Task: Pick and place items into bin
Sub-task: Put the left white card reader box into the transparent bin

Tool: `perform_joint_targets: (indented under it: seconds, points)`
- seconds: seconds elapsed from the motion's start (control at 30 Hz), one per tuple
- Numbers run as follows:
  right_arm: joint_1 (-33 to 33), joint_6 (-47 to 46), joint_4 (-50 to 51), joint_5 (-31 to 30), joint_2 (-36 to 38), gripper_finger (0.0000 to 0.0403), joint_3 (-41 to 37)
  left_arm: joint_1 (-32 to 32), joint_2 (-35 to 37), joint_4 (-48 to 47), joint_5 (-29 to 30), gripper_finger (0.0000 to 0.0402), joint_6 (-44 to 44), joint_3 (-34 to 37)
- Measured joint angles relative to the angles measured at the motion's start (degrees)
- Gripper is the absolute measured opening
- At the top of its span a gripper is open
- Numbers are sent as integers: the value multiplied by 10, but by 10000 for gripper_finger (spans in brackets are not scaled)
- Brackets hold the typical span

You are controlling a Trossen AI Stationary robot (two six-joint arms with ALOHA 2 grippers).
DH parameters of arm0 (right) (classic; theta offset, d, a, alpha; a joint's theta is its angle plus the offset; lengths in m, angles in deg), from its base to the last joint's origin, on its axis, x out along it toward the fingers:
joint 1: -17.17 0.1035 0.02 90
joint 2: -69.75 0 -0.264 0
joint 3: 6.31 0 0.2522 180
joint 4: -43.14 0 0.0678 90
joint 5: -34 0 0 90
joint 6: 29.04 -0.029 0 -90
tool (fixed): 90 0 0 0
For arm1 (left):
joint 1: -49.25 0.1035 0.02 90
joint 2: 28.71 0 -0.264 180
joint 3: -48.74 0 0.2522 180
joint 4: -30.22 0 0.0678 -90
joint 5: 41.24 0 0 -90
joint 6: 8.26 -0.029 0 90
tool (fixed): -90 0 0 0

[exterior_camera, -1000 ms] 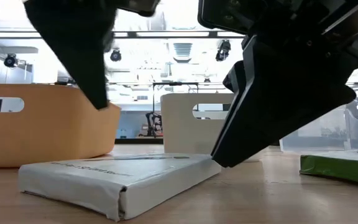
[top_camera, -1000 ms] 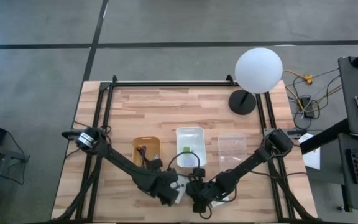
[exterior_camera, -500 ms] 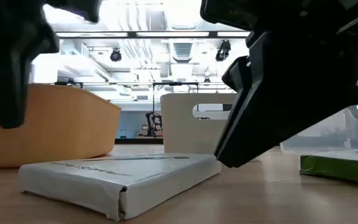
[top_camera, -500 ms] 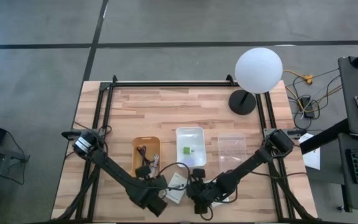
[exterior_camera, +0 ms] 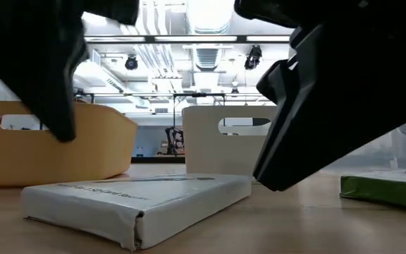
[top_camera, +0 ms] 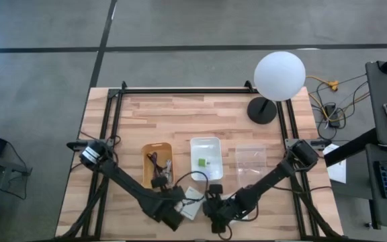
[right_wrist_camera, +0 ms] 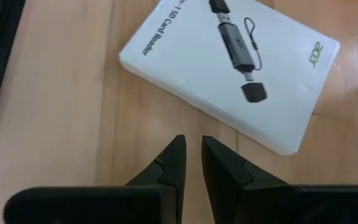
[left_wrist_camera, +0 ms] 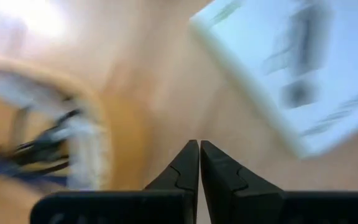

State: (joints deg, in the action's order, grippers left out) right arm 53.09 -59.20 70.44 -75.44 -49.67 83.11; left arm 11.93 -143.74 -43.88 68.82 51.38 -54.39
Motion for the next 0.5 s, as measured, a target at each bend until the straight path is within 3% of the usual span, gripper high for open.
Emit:
perform_joint_targets:
  seconds: [0.23, 0.4, 0.5]
  points:
    - [5, -27, 0, 1, 1, 43, 0, -32, -1, 146, 43, 0, 86, -7]
    - [5, -29, -1, 1, 1, 43, 0, -41, -10, 145, 112, 0, 270, 28]
    - [6, -29, -1, 1, 1, 43, 7, -50, -6, 144, 121, 0, 330, 33]
